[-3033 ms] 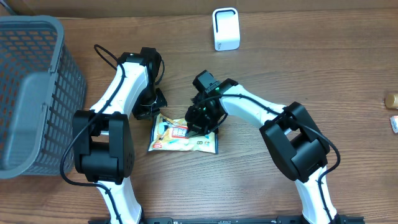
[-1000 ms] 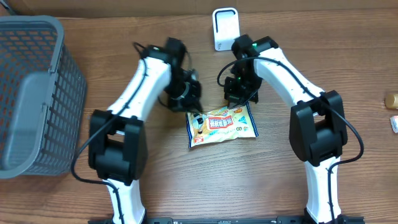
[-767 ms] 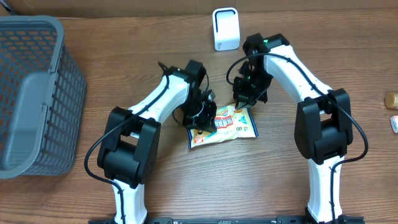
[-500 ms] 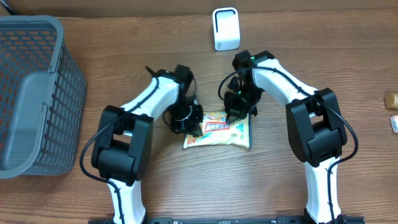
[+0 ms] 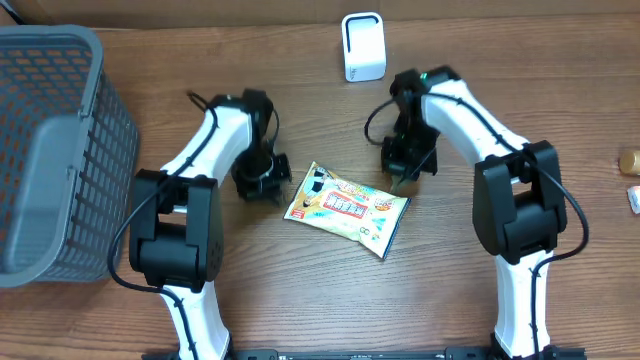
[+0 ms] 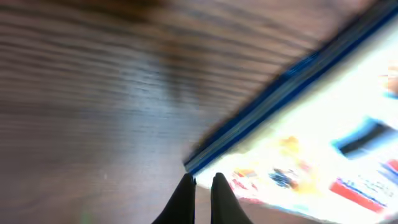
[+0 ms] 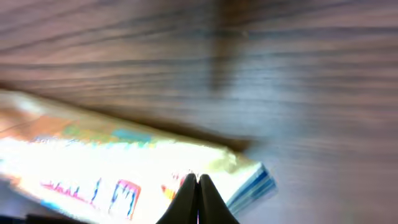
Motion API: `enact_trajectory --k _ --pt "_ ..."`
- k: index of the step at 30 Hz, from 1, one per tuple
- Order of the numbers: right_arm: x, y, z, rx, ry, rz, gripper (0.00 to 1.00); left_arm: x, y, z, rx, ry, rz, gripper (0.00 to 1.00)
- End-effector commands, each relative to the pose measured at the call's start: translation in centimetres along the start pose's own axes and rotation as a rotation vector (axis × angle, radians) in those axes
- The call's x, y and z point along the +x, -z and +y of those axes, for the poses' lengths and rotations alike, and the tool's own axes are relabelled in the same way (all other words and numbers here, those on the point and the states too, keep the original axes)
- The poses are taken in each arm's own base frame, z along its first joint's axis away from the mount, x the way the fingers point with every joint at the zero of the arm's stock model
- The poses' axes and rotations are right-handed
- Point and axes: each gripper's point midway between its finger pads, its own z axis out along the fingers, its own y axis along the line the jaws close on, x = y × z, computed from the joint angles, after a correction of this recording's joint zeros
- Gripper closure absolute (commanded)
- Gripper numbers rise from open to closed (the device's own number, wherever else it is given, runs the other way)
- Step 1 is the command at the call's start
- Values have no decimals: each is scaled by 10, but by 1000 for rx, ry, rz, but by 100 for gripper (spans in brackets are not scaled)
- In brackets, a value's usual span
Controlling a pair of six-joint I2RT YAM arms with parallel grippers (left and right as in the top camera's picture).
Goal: Scan the item barcode
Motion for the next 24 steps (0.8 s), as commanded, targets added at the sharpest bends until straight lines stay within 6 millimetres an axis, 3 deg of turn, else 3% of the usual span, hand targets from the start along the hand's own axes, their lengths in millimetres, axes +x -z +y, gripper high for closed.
enact_trajectory --k 1,4,7,11,15,17,24 --pt "-2 34 17 -18 65 -60 96 -10 37 -31 67 -103 -68 96" --pt "16 39 30 -55 129 -15 96 -2 44 -57 146 -174 -54 96" --pt "39 29 40 -39 168 56 96 6 35 -74 160 -229 -42 96" --pt "61 19 59 -58 209 105 96 9 20 -83 155 -261 -41 96" --pt "76 22 74 -58 240 91 96 8 9 -80 156 -242 -40 96" --pt "81 31 75 -26 224 46 96 7 8 -77 151 -235 -38 96" --pt "105 89 41 139 132 -166 96 2 9 -74 141 -231 -54 96"
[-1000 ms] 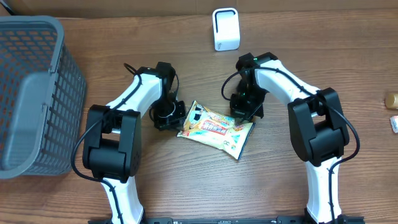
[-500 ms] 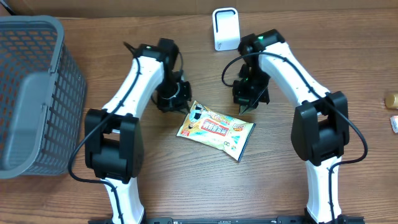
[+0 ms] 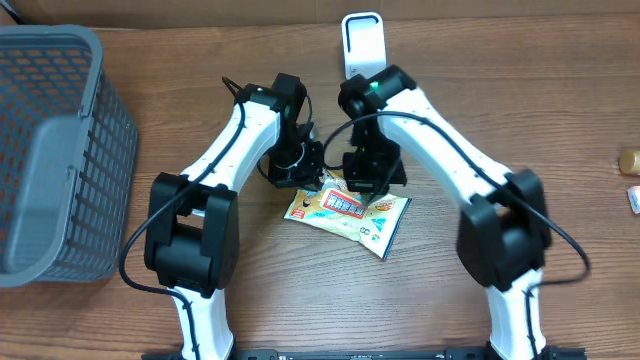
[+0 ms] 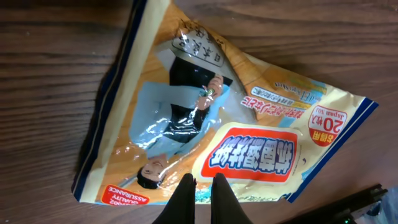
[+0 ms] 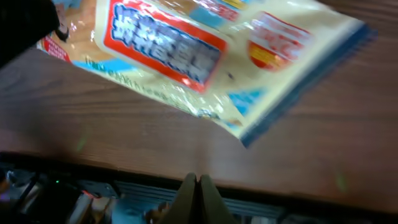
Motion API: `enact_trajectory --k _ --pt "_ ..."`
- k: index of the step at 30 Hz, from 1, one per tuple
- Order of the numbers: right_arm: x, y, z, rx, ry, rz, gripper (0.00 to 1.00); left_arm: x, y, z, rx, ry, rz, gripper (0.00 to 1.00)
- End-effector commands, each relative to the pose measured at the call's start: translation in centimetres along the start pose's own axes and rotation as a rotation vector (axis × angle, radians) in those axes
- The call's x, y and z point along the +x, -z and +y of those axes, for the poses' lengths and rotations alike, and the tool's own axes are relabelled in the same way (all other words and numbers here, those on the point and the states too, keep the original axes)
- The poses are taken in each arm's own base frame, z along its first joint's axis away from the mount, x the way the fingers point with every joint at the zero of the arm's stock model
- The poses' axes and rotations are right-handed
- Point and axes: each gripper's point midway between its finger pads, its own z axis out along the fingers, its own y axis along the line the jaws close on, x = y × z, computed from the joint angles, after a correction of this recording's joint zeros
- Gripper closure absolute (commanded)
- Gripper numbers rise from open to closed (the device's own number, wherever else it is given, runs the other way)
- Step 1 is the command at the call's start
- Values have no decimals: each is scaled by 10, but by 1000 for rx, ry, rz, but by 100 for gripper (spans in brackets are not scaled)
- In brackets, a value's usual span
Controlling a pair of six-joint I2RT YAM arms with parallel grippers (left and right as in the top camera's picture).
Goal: Scan the item barcode
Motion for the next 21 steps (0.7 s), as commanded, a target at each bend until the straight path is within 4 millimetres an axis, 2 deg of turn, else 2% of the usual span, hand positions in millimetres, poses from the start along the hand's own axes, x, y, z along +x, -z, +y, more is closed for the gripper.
enact_trajectory --k 1,5,8,12,17,21 --pt "19 51 -19 61 -58 -202 96 -2 -2 4 -7 1 -4 96" --pt "39 65 -41 109 -140 -289 96 -4 -2 3 -3 -2 -11 96" --pt "46 60 -50 93 -181 -322 96 -4 -2 2 -3 -3 -13 96" --pt "38 27 -40 -16 -191 -314 96 -7 -2 1 1 -5 -23 96" --pt "18 -13 -14 -190 -149 -293 96 -7 -2 0 2 -8 -25 96" --pt "6 -34 -10 -281 -184 -288 96 -7 -2 0 2 -9 -25 96"
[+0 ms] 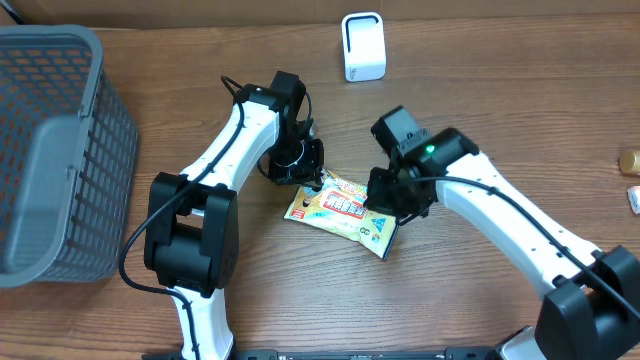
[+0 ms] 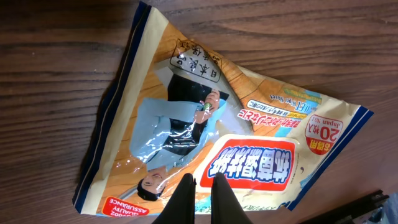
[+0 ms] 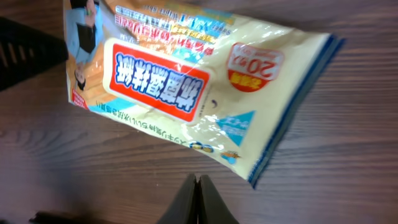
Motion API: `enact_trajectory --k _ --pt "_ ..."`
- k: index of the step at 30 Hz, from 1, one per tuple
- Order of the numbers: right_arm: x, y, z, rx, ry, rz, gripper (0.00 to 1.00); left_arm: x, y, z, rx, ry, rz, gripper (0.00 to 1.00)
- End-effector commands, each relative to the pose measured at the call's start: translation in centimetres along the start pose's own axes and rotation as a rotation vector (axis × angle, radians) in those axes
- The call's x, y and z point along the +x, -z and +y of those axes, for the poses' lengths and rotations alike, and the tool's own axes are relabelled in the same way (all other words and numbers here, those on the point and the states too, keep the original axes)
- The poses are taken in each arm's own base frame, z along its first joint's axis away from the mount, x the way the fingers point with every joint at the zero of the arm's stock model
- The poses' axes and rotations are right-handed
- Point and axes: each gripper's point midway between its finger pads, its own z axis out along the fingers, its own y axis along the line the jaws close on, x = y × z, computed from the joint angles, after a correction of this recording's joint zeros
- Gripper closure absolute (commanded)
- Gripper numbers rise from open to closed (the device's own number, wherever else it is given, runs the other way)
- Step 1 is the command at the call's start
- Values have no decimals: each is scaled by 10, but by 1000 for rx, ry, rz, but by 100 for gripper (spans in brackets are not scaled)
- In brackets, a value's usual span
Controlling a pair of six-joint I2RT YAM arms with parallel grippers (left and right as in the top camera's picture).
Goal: Scan the item barcode
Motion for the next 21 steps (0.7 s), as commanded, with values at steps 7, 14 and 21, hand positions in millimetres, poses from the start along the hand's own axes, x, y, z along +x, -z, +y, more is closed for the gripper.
enact_trajectory --k 7,14,21 --pt "2 -22 -15 -121 -136 79 96 2 -4 -3 -4 7 6 96" --pt "8 -26 8 -281 -103 133 96 3 -17 -20 -2 1 -14 96" --pt "16 -31 10 -314 -102 168 96 0 -26 -23 6 -1 -33 96"
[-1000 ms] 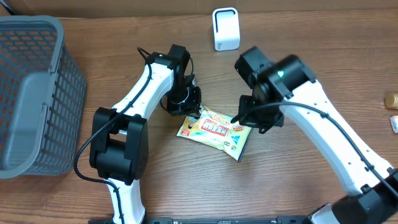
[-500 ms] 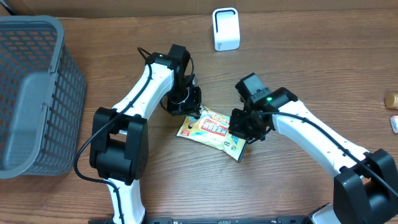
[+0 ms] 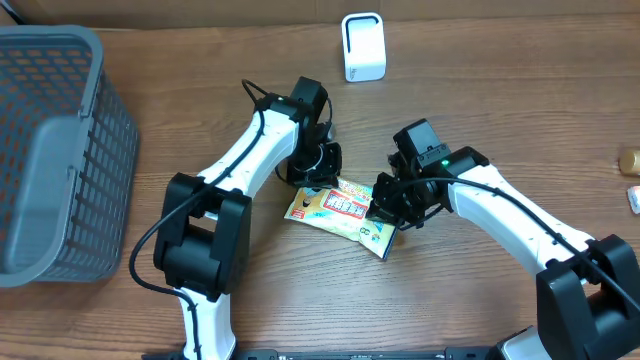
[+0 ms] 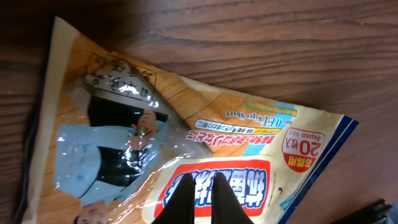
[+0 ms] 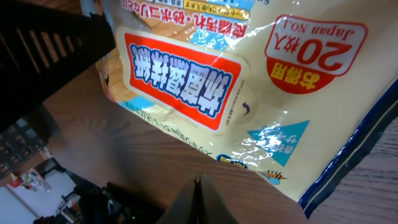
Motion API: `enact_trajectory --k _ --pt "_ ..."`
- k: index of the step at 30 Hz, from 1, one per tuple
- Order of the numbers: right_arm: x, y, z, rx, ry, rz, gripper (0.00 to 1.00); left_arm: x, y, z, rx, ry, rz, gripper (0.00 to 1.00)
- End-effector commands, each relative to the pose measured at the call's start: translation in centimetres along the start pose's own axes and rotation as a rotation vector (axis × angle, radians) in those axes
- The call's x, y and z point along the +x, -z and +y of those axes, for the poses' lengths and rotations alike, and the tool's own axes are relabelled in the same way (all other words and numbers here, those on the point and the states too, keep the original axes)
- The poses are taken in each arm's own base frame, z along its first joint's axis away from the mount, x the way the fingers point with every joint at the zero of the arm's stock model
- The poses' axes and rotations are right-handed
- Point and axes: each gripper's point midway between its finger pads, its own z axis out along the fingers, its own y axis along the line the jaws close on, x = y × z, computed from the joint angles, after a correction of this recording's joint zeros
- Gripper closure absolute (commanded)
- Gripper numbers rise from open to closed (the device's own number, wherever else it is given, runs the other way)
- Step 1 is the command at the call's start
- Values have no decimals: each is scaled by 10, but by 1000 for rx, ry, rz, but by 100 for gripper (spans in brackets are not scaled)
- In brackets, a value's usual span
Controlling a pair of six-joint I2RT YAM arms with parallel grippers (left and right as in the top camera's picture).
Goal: Scan the item barcode
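Note:
The item, a flat yellow-and-orange wipes packet (image 3: 345, 212) with a red label and a blue edge, lies face up on the wooden table. My left gripper (image 3: 318, 165) hovers over its far edge, shut and holding nothing. In the left wrist view the packet (image 4: 186, 137) fills the frame under the gripper (image 4: 201, 180). My right gripper (image 3: 400, 205) is above the packet's right end, shut and empty. In the right wrist view that gripper (image 5: 198, 180) is over bare wood just off the packet (image 5: 249, 81). The white barcode scanner (image 3: 362, 46) stands at the back. No barcode shows.
A grey mesh basket (image 3: 60, 150) takes up the left side of the table. A small brown object (image 3: 628, 160) and a white one (image 3: 634, 198) sit at the right edge. Bare wood (image 3: 300, 290) lies in front of the packet.
My left gripper has moved to the right along the packet's far edge. My right gripper is closer to the packet's right end. The packet lies where it was.
At first both grippers were low at the packet's two ends, shut. Then both were over its far edge. Then the right gripper was at the packet's right end. Now the left is further right. The packet has stayed flat in one place.

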Motion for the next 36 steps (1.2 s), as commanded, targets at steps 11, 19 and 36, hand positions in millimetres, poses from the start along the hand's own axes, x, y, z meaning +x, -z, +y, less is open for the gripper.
enact_trajectory --k 11,19,36 --pt "10 -42 -19 -103 -79 46 96 -6 -24 27 -98 104 2 96" --pt "3 -52 -48 -79 -217 80 96 -5 -34 73 -204 215 47 96" --pt "-59 33 -25 -39 41 -34 96 -33 60 76 -247 244 0 96"
